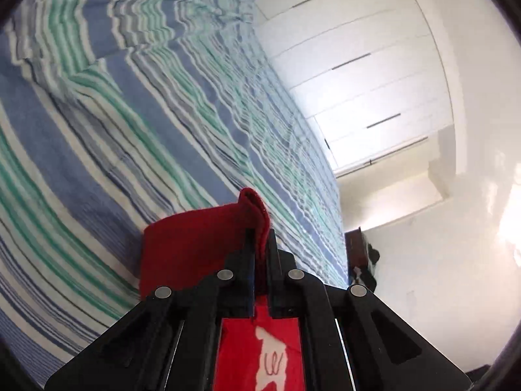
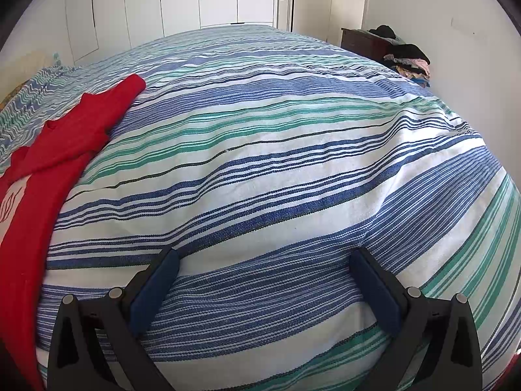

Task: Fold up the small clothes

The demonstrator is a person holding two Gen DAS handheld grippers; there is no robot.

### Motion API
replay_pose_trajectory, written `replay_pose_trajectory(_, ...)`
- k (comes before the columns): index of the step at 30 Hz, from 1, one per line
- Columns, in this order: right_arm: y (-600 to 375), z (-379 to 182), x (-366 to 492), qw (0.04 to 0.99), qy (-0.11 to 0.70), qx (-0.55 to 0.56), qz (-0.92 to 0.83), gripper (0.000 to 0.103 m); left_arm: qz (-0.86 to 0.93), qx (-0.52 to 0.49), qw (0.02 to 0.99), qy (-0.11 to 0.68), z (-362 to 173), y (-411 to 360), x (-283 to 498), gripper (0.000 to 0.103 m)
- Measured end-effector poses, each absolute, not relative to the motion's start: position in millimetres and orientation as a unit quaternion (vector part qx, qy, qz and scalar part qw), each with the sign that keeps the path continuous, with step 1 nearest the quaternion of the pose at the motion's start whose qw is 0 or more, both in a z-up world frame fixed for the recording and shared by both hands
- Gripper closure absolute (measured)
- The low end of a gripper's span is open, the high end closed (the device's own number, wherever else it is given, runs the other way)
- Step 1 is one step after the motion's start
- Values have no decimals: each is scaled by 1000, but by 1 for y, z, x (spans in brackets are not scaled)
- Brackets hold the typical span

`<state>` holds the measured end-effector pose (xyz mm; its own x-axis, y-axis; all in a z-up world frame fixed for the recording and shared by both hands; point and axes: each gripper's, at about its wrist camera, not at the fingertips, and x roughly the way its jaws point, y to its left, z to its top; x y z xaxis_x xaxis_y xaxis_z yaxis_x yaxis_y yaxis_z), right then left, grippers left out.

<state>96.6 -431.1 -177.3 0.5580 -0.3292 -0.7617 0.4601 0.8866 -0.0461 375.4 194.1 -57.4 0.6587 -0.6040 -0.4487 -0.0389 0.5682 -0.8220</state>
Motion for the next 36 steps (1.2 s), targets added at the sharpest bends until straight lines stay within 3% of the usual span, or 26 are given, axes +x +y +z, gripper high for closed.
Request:
replay_pose_trajectory(7,-432,-178,98,878,416,82,-222,0,-282,-316,799,428,-28,-19,410,100)
replay_pose_trajectory(16,-434,-178,97,879,417,85,-218,0,-282,-254,767,517,-108,-177,385,99)
replay_pose_trajectory(17,-434,-178,97,879,417,85,-217,0,-265,-232,771,531,-120,-185,383,96)
replay_pose_trajectory(18,-434,-178,97,878,417,85,-217,0,-250,-206,769,551,-132,-192,376,76)
replay_pose_trajectory(19,-434,-178,97,878,417,85,-218,0,-242,-185,761,574,-143,-200,372,39)
replay_pose_trajectory(20,-434,-178,96,878,418,85,-218,0,-236,-168,754,589,-154,-202,364,27)
replay_pose_trajectory(21,-435,-178,96,878,418,85,-217,0,-240,-159,755,589,-155,-204,351,24)
replay_pose_trajectory(27,-435,-178,97,878,419,85,-217,0,-256,-137,777,559,-140,-142,294,17)
replay_pose_trajectory(33,-435,-177,97,878,418,83,-218,0,-130,-77,841,520,-142,-11,284,17)
replay_pose_trajectory(36,-434,-177,97,878,416,80,-220,0,-129,-41,842,522,-148,15,279,17)
